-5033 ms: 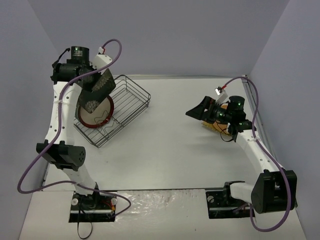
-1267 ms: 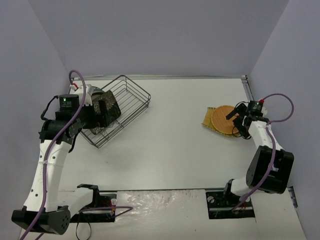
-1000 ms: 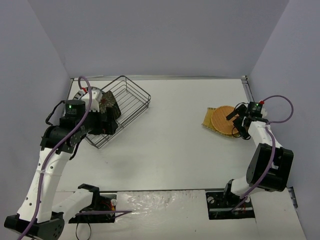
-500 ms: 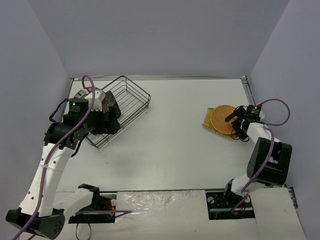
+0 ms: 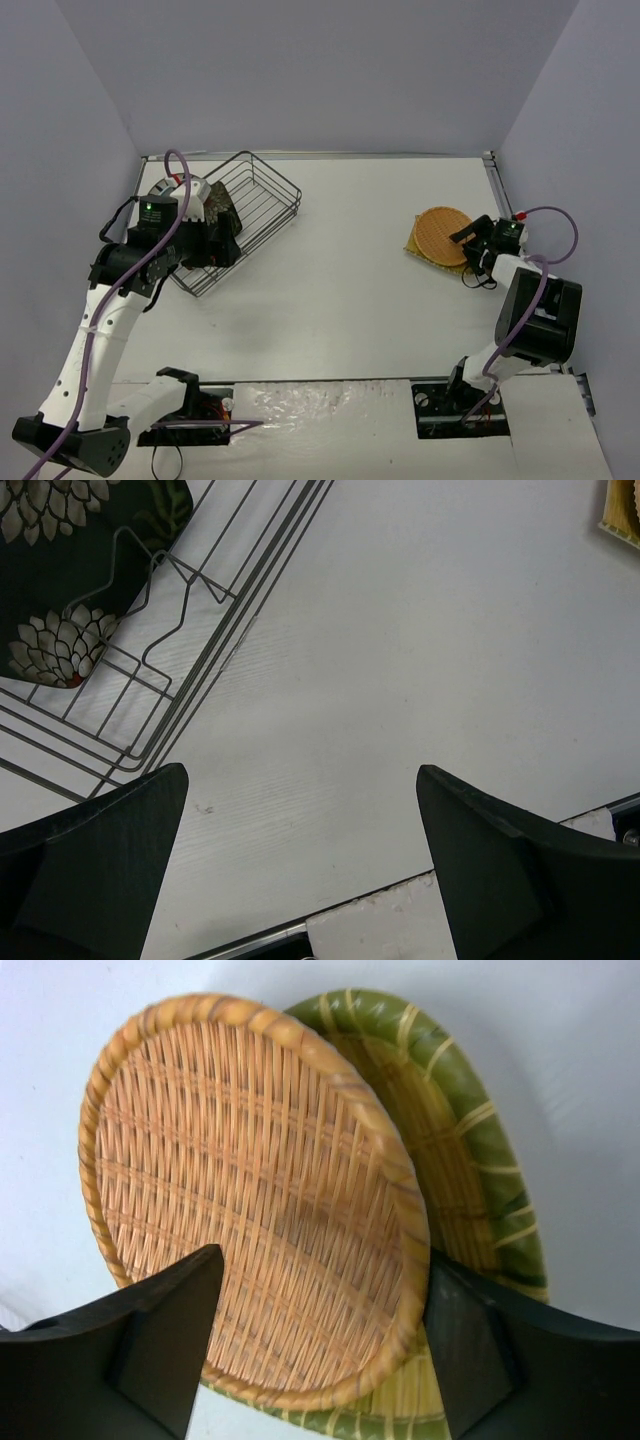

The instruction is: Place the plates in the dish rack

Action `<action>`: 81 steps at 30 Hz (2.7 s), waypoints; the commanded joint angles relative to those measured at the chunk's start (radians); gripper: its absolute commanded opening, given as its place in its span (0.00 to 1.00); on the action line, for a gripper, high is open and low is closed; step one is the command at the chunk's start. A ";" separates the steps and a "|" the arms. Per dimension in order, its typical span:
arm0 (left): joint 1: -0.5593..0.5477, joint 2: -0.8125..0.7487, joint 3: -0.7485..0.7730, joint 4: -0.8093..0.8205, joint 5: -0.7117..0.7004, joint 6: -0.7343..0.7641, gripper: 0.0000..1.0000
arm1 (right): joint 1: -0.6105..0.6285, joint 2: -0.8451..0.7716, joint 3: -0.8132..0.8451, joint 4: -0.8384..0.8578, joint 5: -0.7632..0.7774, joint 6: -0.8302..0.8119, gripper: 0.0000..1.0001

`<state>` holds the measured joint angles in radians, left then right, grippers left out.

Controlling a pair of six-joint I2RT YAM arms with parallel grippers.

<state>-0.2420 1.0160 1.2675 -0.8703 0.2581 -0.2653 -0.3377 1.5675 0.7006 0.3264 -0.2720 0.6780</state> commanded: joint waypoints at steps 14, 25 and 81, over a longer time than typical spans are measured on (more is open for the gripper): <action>-0.006 0.045 0.013 0.101 0.037 -0.032 0.97 | -0.029 -0.116 -0.087 0.136 -0.128 0.075 0.00; -0.030 0.107 0.021 0.287 0.162 -0.229 0.97 | 0.100 -0.272 -0.036 0.288 -0.348 0.179 0.00; -0.166 0.128 0.046 0.528 0.100 0.054 0.00 | 0.646 -0.286 0.128 0.153 -0.341 -0.083 1.00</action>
<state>-0.4269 1.2106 1.1457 -0.2782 0.4327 -0.5599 0.3401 1.4012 0.7002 0.8100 -0.7027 0.9110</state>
